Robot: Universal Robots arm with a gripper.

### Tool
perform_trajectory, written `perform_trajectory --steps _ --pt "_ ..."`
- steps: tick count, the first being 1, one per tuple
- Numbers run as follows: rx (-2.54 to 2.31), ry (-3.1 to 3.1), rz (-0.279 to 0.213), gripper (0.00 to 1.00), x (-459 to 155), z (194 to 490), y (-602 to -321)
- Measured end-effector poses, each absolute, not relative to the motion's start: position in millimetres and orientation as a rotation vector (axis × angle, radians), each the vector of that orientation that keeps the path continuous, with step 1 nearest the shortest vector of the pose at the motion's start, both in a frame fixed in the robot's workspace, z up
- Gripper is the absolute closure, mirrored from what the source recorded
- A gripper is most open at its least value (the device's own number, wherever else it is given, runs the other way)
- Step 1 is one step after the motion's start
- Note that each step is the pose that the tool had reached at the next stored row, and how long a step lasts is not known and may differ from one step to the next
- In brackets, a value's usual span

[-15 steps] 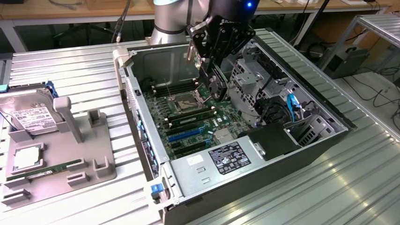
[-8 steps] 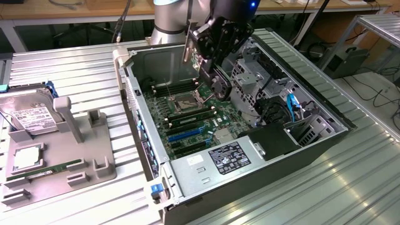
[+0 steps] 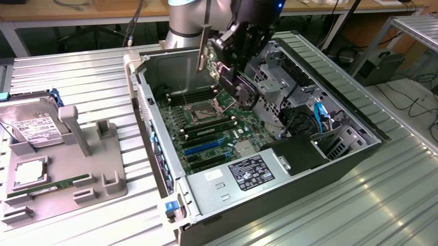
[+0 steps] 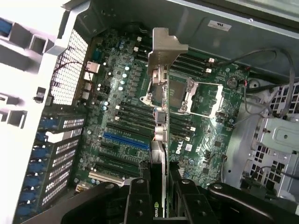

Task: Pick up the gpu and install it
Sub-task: 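Insert the gpu into the slot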

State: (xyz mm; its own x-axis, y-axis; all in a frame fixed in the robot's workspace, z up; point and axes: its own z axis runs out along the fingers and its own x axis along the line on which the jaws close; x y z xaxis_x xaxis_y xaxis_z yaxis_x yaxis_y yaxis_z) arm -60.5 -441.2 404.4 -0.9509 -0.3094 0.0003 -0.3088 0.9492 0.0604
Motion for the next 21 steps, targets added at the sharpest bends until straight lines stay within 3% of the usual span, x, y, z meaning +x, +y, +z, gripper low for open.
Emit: perform_trajectory --steps 21 --pt "1.265 -2.872 -0.081 0.74 -60.5 392.9 -441.2"
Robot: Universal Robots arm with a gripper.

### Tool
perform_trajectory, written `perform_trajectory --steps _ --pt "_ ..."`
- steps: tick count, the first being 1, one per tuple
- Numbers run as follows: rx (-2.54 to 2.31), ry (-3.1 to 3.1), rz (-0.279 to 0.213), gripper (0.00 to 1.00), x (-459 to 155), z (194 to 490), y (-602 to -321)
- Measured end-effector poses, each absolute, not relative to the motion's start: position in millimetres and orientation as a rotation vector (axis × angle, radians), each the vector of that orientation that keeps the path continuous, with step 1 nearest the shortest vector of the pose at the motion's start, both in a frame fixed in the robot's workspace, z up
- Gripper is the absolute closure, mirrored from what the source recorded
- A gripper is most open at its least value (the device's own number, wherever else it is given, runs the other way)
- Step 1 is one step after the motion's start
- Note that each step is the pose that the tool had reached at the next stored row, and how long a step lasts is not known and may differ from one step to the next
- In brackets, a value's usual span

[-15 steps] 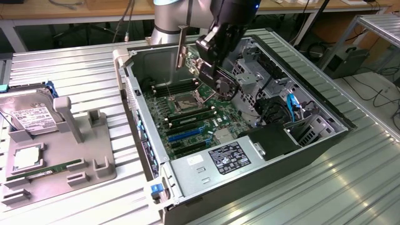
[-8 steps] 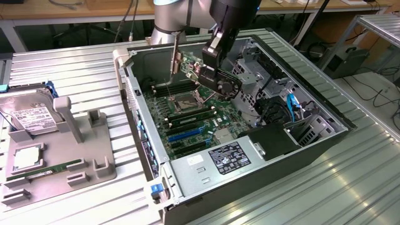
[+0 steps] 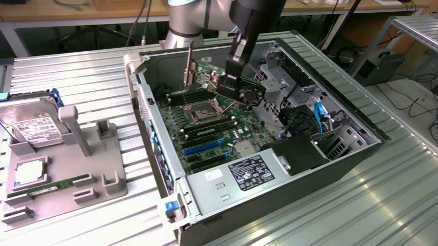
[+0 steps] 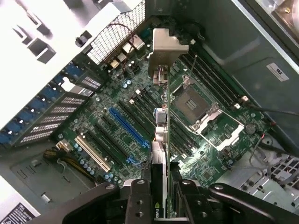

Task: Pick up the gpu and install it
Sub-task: 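Insert the gpu into the slot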

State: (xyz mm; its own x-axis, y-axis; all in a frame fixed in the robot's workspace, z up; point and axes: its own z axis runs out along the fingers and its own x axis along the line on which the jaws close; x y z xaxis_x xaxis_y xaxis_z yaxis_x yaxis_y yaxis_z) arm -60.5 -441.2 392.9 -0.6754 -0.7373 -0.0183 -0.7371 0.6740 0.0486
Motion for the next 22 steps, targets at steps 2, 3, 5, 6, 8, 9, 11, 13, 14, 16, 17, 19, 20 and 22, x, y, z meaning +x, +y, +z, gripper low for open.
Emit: perform_trajectory --steps 2,3,5,6,8,9,11,13,14,16,17,19,20,22 --pt "1.321 -2.846 -0.080 0.74 -60.5 392.0 -441.2" --pt "1.365 -2.826 -0.080 0.74 -60.4 391.3 -441.2" --pt "1.430 -2.794 -0.078 0.74 -60.5 390.3 -441.2" --pt "1.458 -2.780 -0.078 0.74 -60.5 389.9 -441.2" --pt "1.505 -2.754 -0.077 0.74 -60.5 389.1 -441.2" --pt "1.532 -2.740 -0.077 0.74 -60.5 388.6 -441.2" --pt "1.581 -2.712 -0.076 0.74 -60.5 387.8 -441.2" --pt "1.630 -2.683 -0.075 0.74 -60.5 386.8 -441.2" --pt "1.660 -2.664 -0.074 0.74 -60.5 386.2 -441.2" --pt "1.725 -2.622 -0.074 0.74 -60.5 384.9 -441.2" --pt "1.750 -2.605 -0.073 0.74 -60.5 384.3 -441.2" --pt "1.797 -2.572 -0.073 0.74 -60.5 383.1 -441.2" --pt "1.818 -2.557 -0.073 0.74 -60.5 382.6 -441.2" --pt "1.873 -2.516 -0.073 0.74 -60.5 380.6 -441.3"
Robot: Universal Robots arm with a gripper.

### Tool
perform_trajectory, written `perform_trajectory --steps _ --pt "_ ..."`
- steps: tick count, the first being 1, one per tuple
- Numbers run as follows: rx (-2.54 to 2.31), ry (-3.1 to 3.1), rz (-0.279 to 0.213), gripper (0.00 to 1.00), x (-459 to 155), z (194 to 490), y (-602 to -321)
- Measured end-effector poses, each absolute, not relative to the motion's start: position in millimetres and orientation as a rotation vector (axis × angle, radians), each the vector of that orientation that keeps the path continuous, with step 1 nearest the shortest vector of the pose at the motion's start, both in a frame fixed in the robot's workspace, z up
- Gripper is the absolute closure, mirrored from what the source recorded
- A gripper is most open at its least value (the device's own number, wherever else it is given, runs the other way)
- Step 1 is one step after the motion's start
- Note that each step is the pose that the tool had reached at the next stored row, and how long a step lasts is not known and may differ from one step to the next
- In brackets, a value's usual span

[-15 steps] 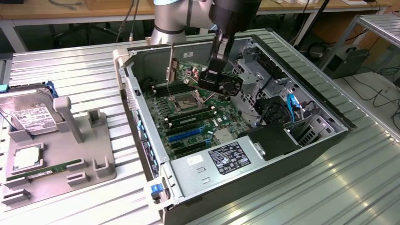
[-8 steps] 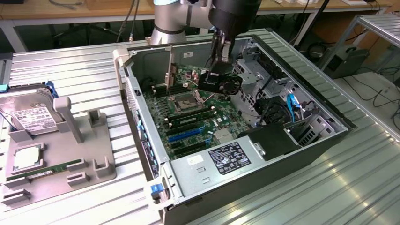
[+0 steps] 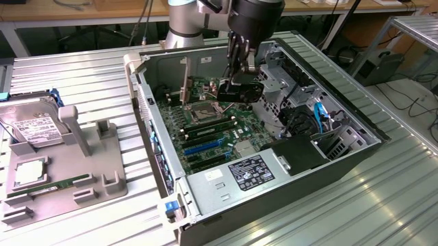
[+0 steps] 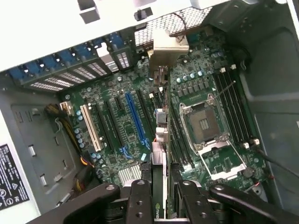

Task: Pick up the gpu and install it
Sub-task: 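Insert the gpu into the slot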

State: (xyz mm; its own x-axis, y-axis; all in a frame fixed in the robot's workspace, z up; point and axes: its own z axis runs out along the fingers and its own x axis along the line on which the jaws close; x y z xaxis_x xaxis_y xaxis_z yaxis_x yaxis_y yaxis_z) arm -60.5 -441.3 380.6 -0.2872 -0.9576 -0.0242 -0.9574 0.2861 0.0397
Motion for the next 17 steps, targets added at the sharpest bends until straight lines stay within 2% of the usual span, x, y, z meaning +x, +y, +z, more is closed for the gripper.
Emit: perform_trajectory --steps 17 --pt "2.127 -2.301 -0.078 0.74 -63.3 351.9 -450.3"
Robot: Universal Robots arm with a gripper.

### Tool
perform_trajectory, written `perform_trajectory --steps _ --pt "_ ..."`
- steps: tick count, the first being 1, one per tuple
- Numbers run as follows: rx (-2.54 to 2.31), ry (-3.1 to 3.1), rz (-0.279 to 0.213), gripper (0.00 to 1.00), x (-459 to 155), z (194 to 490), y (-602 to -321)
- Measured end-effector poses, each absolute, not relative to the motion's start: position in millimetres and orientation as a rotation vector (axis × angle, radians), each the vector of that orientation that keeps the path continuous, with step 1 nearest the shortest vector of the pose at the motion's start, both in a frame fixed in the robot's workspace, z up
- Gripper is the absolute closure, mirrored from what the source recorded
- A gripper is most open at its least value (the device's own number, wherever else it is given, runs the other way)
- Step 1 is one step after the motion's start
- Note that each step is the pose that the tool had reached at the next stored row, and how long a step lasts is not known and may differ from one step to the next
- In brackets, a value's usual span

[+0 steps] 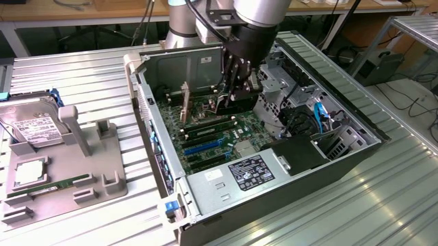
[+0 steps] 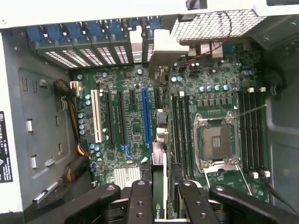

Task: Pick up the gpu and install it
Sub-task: 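Insert the gpu into the slot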

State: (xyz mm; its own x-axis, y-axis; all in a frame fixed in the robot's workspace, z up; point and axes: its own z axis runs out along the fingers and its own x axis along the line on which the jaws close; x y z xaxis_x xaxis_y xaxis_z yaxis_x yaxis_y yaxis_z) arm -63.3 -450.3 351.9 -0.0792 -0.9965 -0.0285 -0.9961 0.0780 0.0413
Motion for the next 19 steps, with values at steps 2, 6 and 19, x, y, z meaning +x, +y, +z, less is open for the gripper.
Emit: perform_trajectory --steps 2,6,19 --pt "2.135 -2.294 -0.078 0.74 -67.5 346.6 -452.0" --pt "2.148 -2.281 -0.078 0.74 -78.1 336.2 -454.7" --pt "2.194 -2.236 -0.078 0.74 -101.0 307.3 -463.3"
